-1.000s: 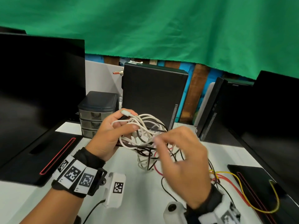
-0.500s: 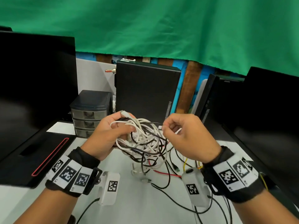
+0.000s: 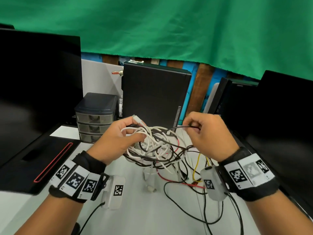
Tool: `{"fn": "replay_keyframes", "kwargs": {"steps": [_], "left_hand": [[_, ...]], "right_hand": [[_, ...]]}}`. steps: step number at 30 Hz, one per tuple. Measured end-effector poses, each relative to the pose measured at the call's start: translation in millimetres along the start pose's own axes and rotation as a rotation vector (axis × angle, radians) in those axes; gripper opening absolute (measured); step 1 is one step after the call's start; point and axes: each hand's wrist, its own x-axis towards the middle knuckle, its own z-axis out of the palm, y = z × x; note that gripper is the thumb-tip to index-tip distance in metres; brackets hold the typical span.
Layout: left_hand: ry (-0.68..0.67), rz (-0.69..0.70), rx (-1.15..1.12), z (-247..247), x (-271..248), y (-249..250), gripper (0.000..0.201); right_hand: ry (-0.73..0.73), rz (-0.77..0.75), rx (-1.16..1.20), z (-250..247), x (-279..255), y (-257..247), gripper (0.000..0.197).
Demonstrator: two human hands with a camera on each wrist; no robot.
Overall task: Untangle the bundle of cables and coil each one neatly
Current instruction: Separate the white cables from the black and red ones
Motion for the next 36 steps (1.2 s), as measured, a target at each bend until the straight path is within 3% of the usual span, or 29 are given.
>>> {"fn": "replay_keyframes", "kwargs": {"steps": [2, 6, 8, 19, 29, 33, 36], "left_hand": [[0.037, -0.005, 0.008, -3.1, 0.4, 1.3, 0.018], [0.116, -0.031, 0.006, -11.6, 1.0, 0.0, 0.019], [0.137, -0.044, 0.012, -13.8, 1.5, -1.9, 0.019], [0.045, -0.181, -0.139, -15.9, 0.5, -6.2, 0.019], [0.024, -0.212, -0.198, -6.9, -2.8, 2.3, 0.010], [0.014, -0.195, -0.233, -3.9, -4.2, 1.4, 0.035], [0.034, -0.157, -0.233, -2.5, -5.3, 3.1, 0.036]], "right_hand": [[0.045, 0.055, 0.051, 2.1, 1.2, 6.7, 0.012], [-0.021, 0.402, 0.521, 4.0, -0.3, -2.0, 0.018], [-0.036, 0.478, 0.622, 3.7, -0.4, -9.8, 0.021], [0.083, 0.340, 0.520, -3.5, 4.8, 3.2, 0.011], [0.090, 0.401, 0.571, -7.8, 2.1, 16.0, 0.013], [0.095, 0.424, 0.604, -9.2, -0.8, 19.9, 0.019], [0.110, 0.459, 0.686, -13.0, -3.5, 24.3, 0.021]]}}
